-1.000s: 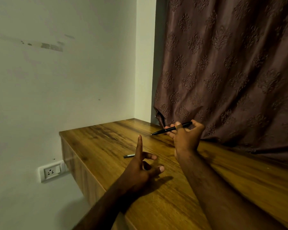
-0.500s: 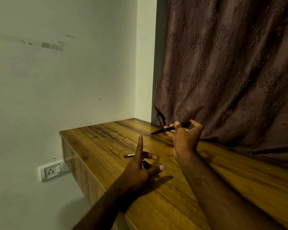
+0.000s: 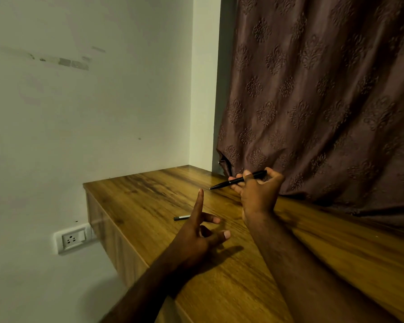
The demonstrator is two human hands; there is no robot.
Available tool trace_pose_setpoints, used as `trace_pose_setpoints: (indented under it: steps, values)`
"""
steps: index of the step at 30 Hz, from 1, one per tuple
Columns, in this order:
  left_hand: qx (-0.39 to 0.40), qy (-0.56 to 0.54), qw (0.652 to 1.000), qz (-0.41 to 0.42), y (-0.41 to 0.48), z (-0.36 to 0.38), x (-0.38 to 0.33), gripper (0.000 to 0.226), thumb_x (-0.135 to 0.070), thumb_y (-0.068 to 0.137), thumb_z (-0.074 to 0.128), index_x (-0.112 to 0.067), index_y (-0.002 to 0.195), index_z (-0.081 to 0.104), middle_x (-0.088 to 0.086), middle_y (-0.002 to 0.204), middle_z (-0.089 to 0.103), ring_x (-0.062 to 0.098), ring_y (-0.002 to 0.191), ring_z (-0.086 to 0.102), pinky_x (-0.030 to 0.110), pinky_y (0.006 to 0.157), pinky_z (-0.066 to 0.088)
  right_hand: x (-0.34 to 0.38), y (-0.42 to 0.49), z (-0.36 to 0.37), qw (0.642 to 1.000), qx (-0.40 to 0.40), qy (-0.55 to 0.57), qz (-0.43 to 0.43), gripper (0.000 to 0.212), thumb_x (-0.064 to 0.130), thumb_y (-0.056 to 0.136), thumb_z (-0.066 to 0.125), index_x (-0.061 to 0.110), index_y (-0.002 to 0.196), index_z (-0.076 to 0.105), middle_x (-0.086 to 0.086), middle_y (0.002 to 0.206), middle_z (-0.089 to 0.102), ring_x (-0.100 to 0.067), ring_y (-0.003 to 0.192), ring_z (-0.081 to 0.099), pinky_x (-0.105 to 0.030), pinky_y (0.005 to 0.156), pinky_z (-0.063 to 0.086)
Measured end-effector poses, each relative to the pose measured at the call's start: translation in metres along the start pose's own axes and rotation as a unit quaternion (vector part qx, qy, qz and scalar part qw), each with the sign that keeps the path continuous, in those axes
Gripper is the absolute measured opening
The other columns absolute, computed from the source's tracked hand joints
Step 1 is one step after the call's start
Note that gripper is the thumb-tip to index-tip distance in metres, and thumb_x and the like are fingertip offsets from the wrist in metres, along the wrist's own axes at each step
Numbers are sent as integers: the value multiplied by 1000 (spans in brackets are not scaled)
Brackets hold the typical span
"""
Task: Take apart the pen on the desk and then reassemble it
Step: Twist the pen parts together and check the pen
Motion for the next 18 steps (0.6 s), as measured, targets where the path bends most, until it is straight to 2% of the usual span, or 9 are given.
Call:
trace_pose_setpoints:
  steps: [3,7,12,18]
  values:
    - [4,5,1000,-1,0,1,0,111,-35,78,74,-53,141,-15,-11,114,58,11,81,69,25,71,57,-1,-2,2,1000,7,-6,-2,45,-4,93,53,22,121,31,-29,118,58,-35,85,72,-32,58,60]
    - [12,28,1000,-2,0,2,1,111,-39,77,73,-53,140,-17,-11,115,58,11,82,70,30,76,58,-8,-2,4,1000,6,-28,1,49,-3,91,56,23,125,32,-27,124,56,-35,91,71,-37,62,61]
    - [18,58,998,-12,1,3,4,111,-47,76,72,-55,136,-22,-15,116,57,12,86,67,37,81,58,-12,-3,6,999,18,-30,-5,50,-3,92,55,24,126,32,-26,119,59,-34,86,72,-38,63,60]
    - [30,105,994,-6,0,6,4,112,-47,79,68,-48,134,-30,-7,126,55,6,84,66,26,78,56,-13,-6,7,997,38,-53,-33,50,-2,92,56,32,119,31,-23,113,61,-31,81,73,-37,63,60]
Point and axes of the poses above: each hand's wrist, its own y-axis towards the middle knuckle, its own z-axis out of the palm, x = y × z, the point moved 6 cm from there along y, towards the middle knuckle
